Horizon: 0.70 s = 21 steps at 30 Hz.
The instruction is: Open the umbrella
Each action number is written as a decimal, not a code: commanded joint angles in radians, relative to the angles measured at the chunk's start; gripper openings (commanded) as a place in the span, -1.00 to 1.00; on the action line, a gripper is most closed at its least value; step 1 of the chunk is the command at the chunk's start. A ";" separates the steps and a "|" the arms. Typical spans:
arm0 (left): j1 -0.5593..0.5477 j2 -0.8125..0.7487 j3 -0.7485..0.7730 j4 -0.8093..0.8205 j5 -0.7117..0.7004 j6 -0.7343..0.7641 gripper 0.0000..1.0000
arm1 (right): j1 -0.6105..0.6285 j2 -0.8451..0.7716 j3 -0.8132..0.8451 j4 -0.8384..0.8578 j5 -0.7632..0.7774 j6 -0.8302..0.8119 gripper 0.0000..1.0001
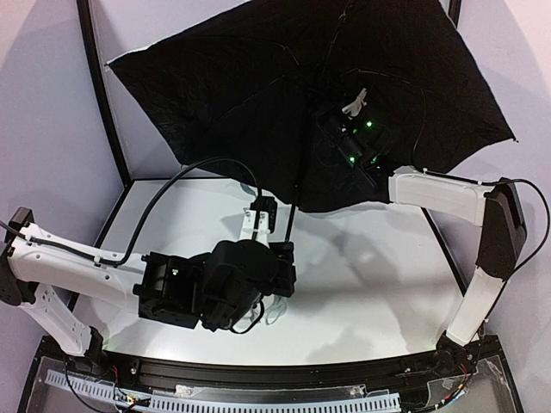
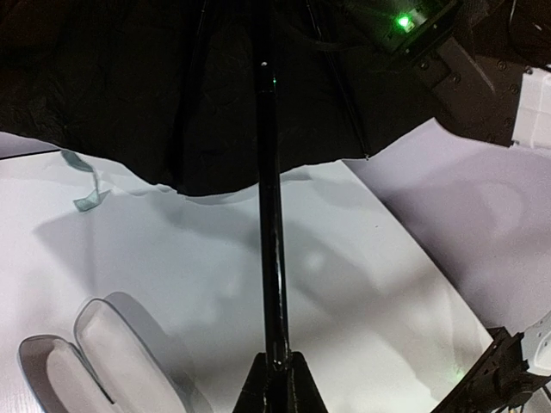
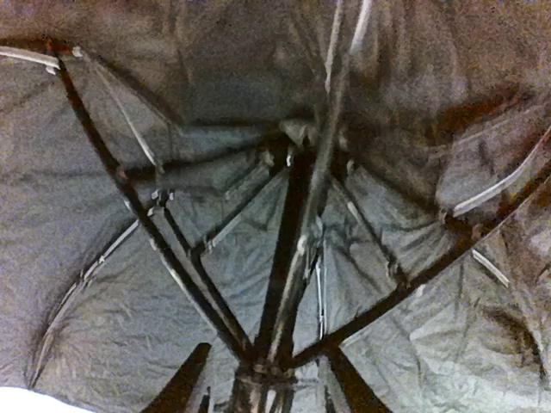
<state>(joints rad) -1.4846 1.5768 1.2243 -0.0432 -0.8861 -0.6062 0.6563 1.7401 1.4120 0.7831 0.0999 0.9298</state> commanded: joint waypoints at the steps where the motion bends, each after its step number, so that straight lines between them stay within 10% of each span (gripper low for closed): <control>1: -0.008 -0.027 -0.004 -0.032 -0.056 -0.037 -0.98 | -0.013 -0.032 -0.011 0.030 0.032 -0.005 -0.12; 21: -0.008 -0.057 -0.058 0.038 -0.043 -0.016 -0.98 | -0.030 -0.013 -0.084 0.152 -0.215 0.137 -0.04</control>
<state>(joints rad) -1.4868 1.5715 1.1744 -0.0728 -0.9197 -0.6600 0.6388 1.7260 1.2836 0.9144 -0.0716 1.0617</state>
